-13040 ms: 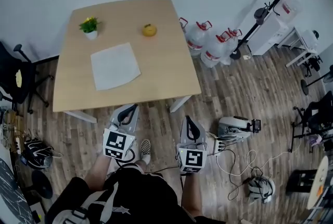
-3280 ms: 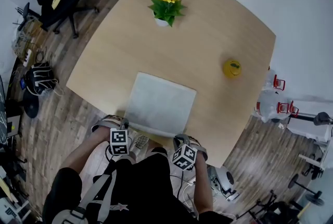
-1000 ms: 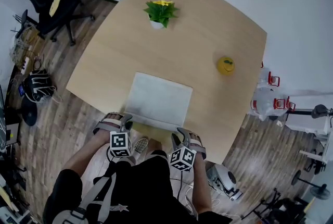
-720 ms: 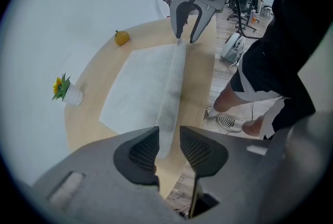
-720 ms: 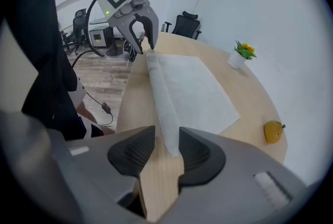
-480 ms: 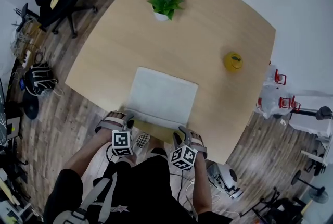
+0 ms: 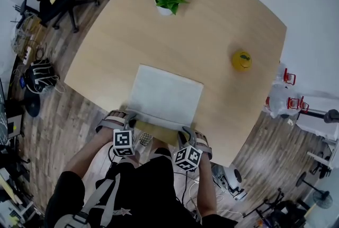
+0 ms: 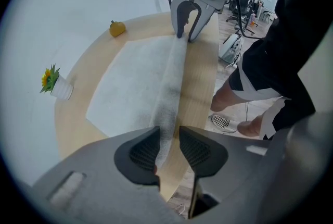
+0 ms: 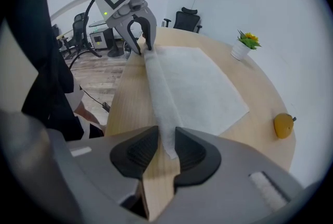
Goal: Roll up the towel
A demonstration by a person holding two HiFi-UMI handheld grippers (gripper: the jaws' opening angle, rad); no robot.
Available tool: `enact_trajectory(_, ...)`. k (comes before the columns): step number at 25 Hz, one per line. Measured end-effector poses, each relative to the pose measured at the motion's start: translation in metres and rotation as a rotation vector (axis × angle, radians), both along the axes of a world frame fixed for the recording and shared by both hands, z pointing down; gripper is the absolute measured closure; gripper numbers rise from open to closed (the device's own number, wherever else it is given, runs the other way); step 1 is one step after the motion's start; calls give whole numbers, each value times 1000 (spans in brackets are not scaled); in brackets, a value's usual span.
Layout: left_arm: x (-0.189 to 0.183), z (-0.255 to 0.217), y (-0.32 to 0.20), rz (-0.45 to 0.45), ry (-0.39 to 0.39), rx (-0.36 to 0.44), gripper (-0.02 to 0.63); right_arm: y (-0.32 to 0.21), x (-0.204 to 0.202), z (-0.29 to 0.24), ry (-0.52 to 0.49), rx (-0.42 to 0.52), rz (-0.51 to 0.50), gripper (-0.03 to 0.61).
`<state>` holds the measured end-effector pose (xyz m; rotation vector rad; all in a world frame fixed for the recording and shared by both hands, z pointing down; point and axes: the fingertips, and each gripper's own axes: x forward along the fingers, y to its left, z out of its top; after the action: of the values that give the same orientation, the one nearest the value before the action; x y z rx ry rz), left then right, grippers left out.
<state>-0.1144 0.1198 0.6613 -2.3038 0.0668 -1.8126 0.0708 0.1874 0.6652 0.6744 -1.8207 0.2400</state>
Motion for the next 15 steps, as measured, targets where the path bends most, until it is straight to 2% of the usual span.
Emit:
enact_trajectory(2, 1, 1, 0, -8, 5, 1, 488, -2, 2, 0, 8, 6, -3, 483)
enact_trajectory(4, 2, 3, -2, -15, 8, 11, 549, -3, 2, 0, 10, 3, -7, 485)
enact_trajectory(15, 2, 1, -3, 2, 3, 53, 575, 0, 2, 1, 49, 37, -28, 524)
